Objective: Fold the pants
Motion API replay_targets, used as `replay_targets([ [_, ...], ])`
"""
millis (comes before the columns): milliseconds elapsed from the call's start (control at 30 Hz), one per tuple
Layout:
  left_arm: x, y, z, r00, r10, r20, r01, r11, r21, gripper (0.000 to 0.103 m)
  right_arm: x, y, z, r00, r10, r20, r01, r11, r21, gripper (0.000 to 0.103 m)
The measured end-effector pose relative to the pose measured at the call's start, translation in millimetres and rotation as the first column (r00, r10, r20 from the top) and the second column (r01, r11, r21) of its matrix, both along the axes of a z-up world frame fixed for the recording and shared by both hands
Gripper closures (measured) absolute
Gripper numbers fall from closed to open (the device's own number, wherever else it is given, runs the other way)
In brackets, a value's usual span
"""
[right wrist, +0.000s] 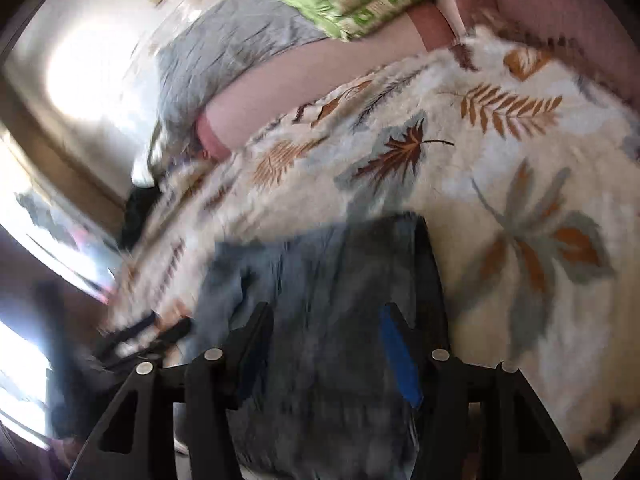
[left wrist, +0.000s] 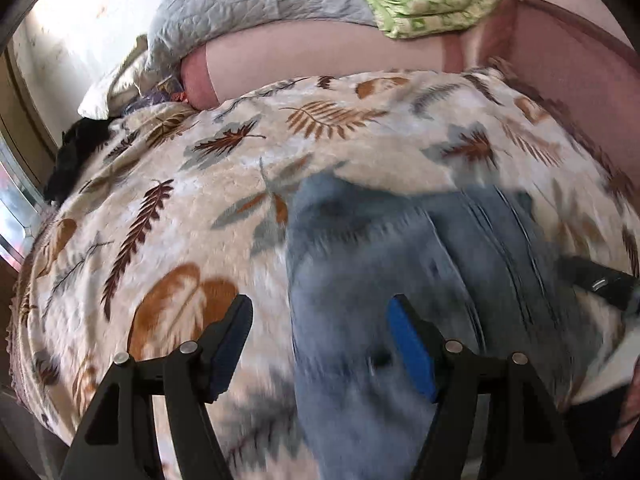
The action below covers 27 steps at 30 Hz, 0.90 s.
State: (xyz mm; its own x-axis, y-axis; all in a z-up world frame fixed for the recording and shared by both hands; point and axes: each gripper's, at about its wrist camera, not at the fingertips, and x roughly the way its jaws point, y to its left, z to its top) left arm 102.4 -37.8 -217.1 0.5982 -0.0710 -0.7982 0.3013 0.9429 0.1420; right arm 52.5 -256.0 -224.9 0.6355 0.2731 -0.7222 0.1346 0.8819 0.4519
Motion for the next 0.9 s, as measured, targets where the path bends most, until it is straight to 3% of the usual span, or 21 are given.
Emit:
replay_targets([
  [67,-13.0,-5.3,-24.3,0.998,-0.023,-0.051,0.026,0.998,0.06,0.028,-6.4,12.3,-18.4,0.992,0.057,-0.11,-0.06,0.998,-0.03,0.043],
  [100,-16.5,-5.1,-32.7,0.998,-0.022,-0.064,0.027,0.997,0.079,0.028,-13.7,18.5,-24.0,0.992,0.055,-0.114,-0.063,0.996,-0.068,0.043],
  [200,-25.9,0.5,-14.3,0.999,-0.01,-0.038,0.012,0.999,0.053,0.028,-28.3,30.1,-8.0,0.992,0.079,-0.102,-0.093,0.986,-0.14,0.043],
  [333,-45.0,6.0,38.3,0.994,-0.011,0.11,0.008,0.999,0.032,0.028,-53.8,25.1,29.9,0.996,0.083,0.024,-0.079,0.989,-0.127,0.043],
  [500,-74.4,12.3,97.1,0.965,-0.002,0.261,0.006,1.0,-0.015,0.028,-80.2,20.4,84.2,0.98,0.05,0.192,-0.023,0.99,-0.139,0.038],
  [733,-91.2,24.8,127.7,0.945,-0.004,0.328,0.019,0.999,-0.044,0.025,-97.6,29.5,127.8,0.96,0.05,0.274,-0.012,0.99,-0.137,0.033],
  [900,-95.6,32.6,135.4,0.944,0.014,0.331,0.004,0.999,-0.053,0.025,-102.8,34.1,134.6,0.956,0.053,0.287,-0.015,0.991,-0.133,0.032],
])
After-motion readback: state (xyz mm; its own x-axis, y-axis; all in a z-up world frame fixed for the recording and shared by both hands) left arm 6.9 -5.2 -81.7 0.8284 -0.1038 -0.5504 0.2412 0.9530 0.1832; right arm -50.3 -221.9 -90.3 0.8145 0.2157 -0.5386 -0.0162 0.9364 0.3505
